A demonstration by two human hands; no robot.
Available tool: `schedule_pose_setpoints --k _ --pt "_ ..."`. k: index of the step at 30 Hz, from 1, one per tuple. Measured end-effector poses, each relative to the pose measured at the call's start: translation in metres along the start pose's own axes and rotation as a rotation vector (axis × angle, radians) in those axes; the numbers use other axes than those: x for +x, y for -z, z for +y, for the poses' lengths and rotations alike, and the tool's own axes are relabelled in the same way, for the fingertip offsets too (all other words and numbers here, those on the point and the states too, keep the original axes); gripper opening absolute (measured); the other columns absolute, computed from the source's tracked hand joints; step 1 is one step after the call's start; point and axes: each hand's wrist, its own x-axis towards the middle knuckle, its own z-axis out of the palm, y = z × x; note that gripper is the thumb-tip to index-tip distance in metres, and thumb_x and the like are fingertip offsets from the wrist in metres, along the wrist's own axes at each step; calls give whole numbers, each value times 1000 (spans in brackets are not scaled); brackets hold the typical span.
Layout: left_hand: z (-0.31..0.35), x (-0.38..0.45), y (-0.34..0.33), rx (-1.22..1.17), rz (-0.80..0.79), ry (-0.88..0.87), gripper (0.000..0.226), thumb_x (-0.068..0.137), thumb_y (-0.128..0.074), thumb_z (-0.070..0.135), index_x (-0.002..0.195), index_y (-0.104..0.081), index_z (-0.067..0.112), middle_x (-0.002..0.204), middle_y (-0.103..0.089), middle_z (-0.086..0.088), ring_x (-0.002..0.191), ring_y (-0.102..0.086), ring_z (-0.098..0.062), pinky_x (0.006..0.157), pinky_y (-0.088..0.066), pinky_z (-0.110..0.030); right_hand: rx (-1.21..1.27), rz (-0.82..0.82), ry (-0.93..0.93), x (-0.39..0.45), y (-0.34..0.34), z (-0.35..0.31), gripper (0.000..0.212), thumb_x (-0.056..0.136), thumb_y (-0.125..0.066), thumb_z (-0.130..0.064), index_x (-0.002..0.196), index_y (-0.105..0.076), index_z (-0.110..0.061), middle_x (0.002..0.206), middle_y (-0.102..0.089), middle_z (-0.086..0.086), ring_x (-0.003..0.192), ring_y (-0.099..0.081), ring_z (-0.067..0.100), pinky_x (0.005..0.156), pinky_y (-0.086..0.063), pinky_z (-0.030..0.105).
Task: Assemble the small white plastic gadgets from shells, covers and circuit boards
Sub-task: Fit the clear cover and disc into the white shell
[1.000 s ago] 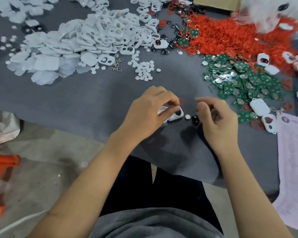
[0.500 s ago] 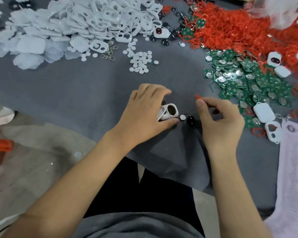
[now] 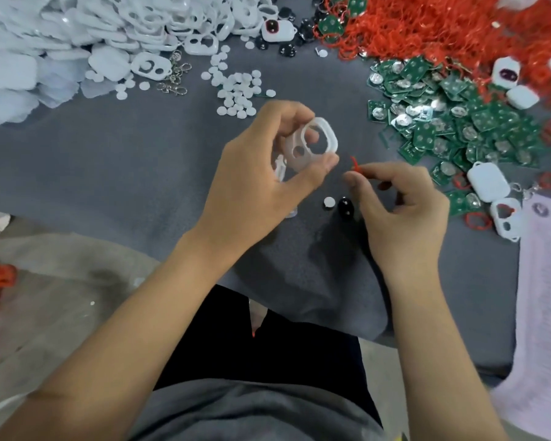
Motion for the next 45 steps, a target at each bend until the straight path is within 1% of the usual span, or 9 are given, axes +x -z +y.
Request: schedule_pose_setpoints --k 5,9,14,18,20,25,29,35,45 --pt "-8 8 1 -107 -97 69 40 91 -80 34 125 -62 22 97 -69 10 84 -69 -13 74 -52 -16 20 -2 -24 1 -1 1 17 86 -80 -30 97 -69 -37 89 -64 -29 83 -54 2 76 -39 14" --pt "-14 13 2 -183 -150 127 27 96 -74 33 114 -54 31 95 -69 14 66 -66 -7 63 -53 -21 80 -18 -74 6 -9 -3 29 87 -82 -27 114 -71 -30 100 -72 -13 87 -61 14 75 -45 24" --pt "-22 13 7 -410 -234 244 21 110 -46 29 130 -51 24 98 -71 4 65 -50 -19 58 -44 -27 105 -35 30 13 -27 -21 24 89 -82 -19 113 -76 -16 101 -67 0 95 -62 9 81 -45 19" --pt "-24 10 12 -587 -261 380 34 99 -42 37 128 -58 30 98 -61 -14 65 -53 -17 55 -42 -27 139 -57 56 18 -43 -31 26 89 -83 -17 114 -75 -20 100 -65 -2 94 -60 10 81 -43 19" --pt "-27 7 15 -593 -302 388 40 92 -43 38 129 -57 31 103 -58 -25 68 -51 -18 56 -41 -30 148 -69 69 20 -48 -35 29 89 -83 -19 115 -71 -28 101 -64 -6 97 -61 14 83 -43 18" --pt "-31 2 16 -592 -326 431 43 86 -45 20 124 -55 37 101 -56 -16 70 -47 -11 58 -41 -24 137 -109 84 18 -50 -35 25 87 -85 -26 107 -69 -31 97 -66 -12 92 -58 10 76 -42 20" --pt "-28 -3 18 -477 -352 351 37 93 -40 13 123 -56 27 107 -65 -16 70 -48 -8 59 -42 -21 120 -181 113 15 -51 -35 26 86 -85 -17 105 -72 -28 94 -64 -8 89 -56 16 71 -43 24" --pt "-26 -6 18 -317 -312 318 26 111 -37 24 126 -56 13 105 -67 4 75 -56 8 70 -45 -14 105 -195 111 15 -50 -34 27 85 -84 -11 109 -76 -20 98 -67 -3 95 -62 18 83 -45 20" --pt "-26 -5 18 -316 -296 285 32 114 -35 30 127 -59 14 107 -71 2 84 -63 -4 72 -47 -19 35 -111 204 9 -51 -36 24 90 -76 -7 113 -78 -13 99 -67 -1 91 -63 20 83 -47 22"
